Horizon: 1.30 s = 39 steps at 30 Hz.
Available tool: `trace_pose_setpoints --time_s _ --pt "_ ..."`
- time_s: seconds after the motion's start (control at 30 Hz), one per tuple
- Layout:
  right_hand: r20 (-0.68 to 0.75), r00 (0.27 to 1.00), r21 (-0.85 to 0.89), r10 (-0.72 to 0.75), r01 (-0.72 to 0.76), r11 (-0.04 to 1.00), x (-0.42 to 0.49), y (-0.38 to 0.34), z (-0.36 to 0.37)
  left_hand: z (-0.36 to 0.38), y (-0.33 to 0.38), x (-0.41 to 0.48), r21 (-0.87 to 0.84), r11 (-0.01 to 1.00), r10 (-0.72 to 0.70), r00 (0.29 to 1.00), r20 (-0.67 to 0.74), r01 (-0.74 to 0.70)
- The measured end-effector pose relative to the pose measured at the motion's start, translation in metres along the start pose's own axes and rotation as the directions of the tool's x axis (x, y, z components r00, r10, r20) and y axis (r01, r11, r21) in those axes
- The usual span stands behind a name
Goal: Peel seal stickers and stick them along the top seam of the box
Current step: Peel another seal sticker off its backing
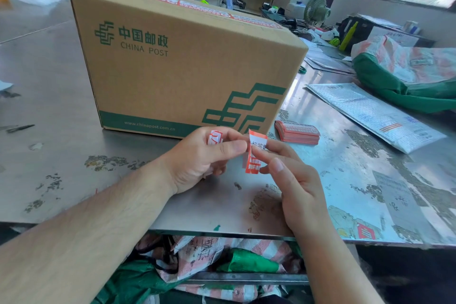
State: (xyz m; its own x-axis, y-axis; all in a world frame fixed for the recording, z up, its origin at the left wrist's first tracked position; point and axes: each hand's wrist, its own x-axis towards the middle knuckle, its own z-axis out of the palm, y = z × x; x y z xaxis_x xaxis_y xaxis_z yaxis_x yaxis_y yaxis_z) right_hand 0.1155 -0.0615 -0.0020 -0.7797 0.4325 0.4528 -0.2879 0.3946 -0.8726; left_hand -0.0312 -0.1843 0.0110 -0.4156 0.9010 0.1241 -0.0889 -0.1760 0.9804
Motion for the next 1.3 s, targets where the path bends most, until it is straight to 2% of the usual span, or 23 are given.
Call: trace_pose_setpoints --time_s 0.23,0.6,0.73,0.87,1.07,1.3 --pt "-0.016 1.000 -0.032 0.012 -0.013 0.999 0.0004 0.0024 0.0004 0.0005 -0.0013 0.0008 -0.031 0.999 -0.016 1.000 -0.026 0.015" --pt "-0.021 1.000 -0.075 -0.008 0.006 0.997 0.0000 0.0017 0.0019 0.0030 -0.0005 0.0006 0.035 0.999 0.011 0.999 -0.043 -0.009" --pt "-0.110 0.993 -0.149 -0.031 0.014 0.989 0.0010 0.0039 0.0014 0.0025 -0.0016 0.0012 0.056 0.998 0.031 0.998 -0.050 -0.028" --pt "-0.212 0.977 -0.202 -0.007 -0.037 0.979 0.0019 0.0081 0.0007 0.0016 -0.0025 0.0018 0.034 0.999 0.037 0.998 -0.054 -0.035" --pt "-0.101 0.993 -0.306 -0.065 0.032 0.951 0.0012 0.0038 0.0053 0.0031 -0.0068 0.0055 0.064 0.997 0.051 0.994 -0.096 -0.045" --pt "-0.025 0.991 -0.335 -0.135 0.119 0.935 0.0003 0.0026 0.0059 0.0038 -0.0079 0.0058 0.096 0.994 0.054 0.992 -0.111 -0.043"
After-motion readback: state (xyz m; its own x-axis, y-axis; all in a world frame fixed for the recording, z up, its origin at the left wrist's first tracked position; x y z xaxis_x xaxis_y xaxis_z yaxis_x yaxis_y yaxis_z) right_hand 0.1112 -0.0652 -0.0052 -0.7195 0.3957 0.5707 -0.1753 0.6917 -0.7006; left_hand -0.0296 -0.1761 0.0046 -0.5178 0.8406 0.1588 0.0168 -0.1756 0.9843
